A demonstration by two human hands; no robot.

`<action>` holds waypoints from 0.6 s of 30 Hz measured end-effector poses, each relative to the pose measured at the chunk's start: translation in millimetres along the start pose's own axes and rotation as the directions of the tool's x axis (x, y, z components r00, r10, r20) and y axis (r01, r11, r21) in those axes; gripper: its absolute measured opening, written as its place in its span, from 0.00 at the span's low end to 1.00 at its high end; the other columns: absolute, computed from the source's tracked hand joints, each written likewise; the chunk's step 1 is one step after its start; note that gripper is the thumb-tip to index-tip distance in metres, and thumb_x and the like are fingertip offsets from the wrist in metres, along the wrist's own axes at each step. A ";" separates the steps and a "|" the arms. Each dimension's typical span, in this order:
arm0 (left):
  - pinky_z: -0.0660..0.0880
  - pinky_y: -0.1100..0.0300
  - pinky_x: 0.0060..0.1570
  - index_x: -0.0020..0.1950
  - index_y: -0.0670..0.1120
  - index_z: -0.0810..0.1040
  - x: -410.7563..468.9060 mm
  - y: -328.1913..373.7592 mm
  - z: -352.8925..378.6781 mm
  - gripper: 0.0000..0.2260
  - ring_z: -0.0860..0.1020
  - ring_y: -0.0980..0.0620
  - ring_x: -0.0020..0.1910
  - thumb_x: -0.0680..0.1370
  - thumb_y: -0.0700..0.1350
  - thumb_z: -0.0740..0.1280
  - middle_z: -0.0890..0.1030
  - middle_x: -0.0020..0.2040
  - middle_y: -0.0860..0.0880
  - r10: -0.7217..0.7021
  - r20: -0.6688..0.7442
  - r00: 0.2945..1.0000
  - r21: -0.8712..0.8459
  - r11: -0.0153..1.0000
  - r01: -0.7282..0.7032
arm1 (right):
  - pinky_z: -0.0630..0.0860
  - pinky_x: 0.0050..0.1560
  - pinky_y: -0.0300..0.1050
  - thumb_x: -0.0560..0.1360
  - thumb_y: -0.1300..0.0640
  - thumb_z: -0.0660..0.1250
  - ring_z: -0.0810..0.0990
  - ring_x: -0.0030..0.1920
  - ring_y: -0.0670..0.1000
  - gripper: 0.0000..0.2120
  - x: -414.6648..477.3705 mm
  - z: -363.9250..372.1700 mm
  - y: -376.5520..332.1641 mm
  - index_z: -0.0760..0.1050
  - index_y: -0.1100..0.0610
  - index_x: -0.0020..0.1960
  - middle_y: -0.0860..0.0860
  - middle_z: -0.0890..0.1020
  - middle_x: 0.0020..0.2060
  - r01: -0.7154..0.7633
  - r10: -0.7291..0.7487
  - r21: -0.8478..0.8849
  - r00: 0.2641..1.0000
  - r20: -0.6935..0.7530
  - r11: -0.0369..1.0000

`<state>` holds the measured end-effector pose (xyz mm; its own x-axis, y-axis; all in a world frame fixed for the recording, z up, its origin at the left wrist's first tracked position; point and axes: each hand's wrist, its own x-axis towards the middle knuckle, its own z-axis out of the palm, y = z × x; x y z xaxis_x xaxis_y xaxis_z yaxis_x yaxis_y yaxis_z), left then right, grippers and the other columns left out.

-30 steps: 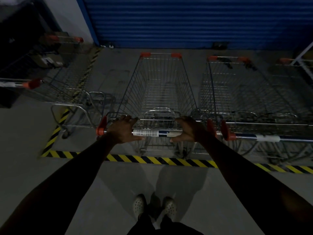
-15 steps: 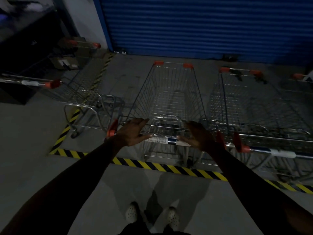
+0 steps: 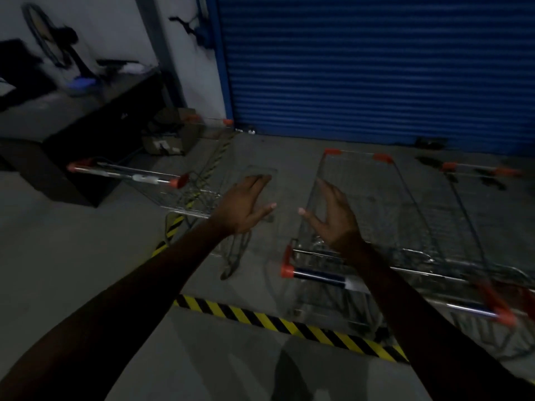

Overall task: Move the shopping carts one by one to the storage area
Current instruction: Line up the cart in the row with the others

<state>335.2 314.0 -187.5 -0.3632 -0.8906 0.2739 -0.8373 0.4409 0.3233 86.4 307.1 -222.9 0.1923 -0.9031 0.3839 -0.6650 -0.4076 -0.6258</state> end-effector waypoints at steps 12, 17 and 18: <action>0.69 0.48 0.68 0.74 0.38 0.67 -8.4 -109.2 -183.4 0.30 0.71 0.44 0.69 0.82 0.59 0.57 0.72 0.71 0.40 0.140 -0.520 0.843 0.109 0.989 -0.097 | 0.73 0.65 0.61 0.75 0.31 0.61 0.68 0.72 0.57 0.42 131.9 45.9 -211.0 0.59 0.57 0.79 0.56 0.67 0.74 0.445 -0.400 0.199 0.888 -0.227 0.873; 0.70 0.49 0.66 0.73 0.39 0.69 -4.4 -180.1 -203.6 0.27 0.72 0.45 0.68 0.82 0.58 0.59 0.73 0.70 0.41 0.090 -0.541 0.836 0.141 0.990 -0.016 | 0.74 0.64 0.60 0.75 0.38 0.65 0.68 0.72 0.55 0.38 182.5 101.8 -234.3 0.59 0.54 0.79 0.55 0.67 0.73 0.477 -0.432 0.269 0.877 -0.212 0.837; 0.70 0.49 0.65 0.72 0.39 0.69 -3.0 -195.8 -204.1 0.26 0.72 0.44 0.67 0.82 0.57 0.60 0.73 0.69 0.41 0.079 -0.538 0.839 0.153 0.988 0.004 | 0.74 0.64 0.60 0.75 0.38 0.65 0.68 0.72 0.55 0.38 192.9 115.8 -235.0 0.59 0.54 0.79 0.54 0.67 0.74 0.473 -0.431 0.284 0.880 -0.199 0.834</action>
<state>583.7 253.2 -66.7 -0.1514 -0.6521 0.7429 -0.8915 0.4148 0.1824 363.3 213.1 -80.4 0.3126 -0.5924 0.7425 -0.2589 -0.8052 -0.5334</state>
